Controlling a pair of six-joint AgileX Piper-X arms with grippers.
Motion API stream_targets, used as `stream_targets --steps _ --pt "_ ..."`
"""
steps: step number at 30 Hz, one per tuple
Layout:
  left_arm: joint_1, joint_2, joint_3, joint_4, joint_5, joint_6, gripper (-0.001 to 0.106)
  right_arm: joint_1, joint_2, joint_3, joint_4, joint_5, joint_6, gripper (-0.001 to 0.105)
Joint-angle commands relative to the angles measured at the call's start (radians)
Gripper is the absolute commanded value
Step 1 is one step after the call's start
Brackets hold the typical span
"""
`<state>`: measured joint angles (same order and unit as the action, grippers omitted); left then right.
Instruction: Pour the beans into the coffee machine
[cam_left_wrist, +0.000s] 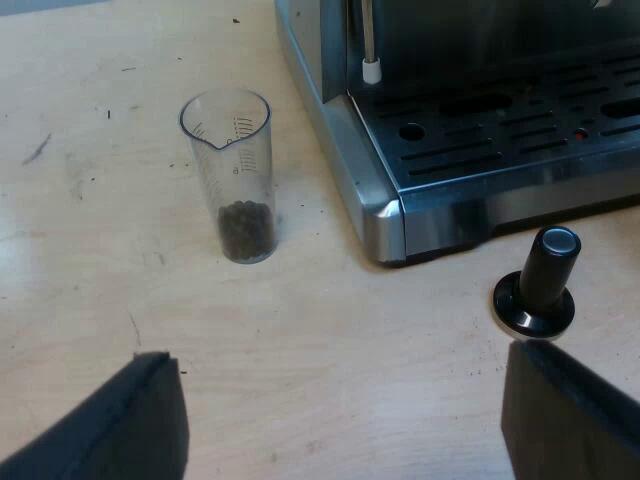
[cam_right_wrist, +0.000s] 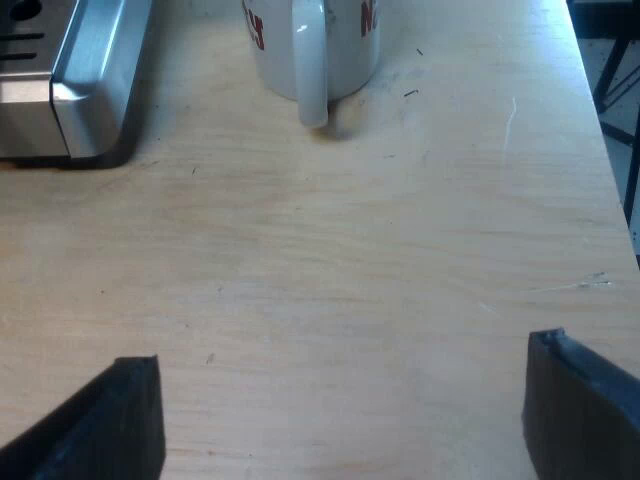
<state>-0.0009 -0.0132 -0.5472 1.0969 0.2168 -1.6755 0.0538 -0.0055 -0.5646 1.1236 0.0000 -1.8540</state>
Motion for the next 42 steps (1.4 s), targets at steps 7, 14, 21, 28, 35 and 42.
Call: stream_targets --steps 7,14,21,28,35,42 --pt "-0.001 -0.032 -0.019 -0.01 0.0 -0.033 0.068 -0.004 -0.042 -0.014 0.004 0.0 -0.011 0.078" --pt "-0.001 0.025 -0.092 -0.01 0.0 -0.033 0.069 0.008 0.026 -0.132 0.017 -0.035 -0.011 0.078" --pt "-0.001 0.098 -0.119 -0.043 0.005 -0.033 0.084 0.078 0.13 -0.253 0.017 -0.072 -0.061 0.078" --pt "-0.001 0.137 -0.119 -0.094 0.005 -0.033 0.084 0.202 0.239 -0.362 0.017 -0.152 -0.11 0.078" --pt "-0.001 0.146 -0.119 -0.131 0.005 -0.029 0.084 0.301 0.343 -0.393 -0.049 -0.278 -0.118 0.078" --pt "-0.001 0.146 -0.119 -0.133 0.0 -0.026 0.084 0.345 0.417 -0.393 -0.181 -0.364 -0.118 0.078"
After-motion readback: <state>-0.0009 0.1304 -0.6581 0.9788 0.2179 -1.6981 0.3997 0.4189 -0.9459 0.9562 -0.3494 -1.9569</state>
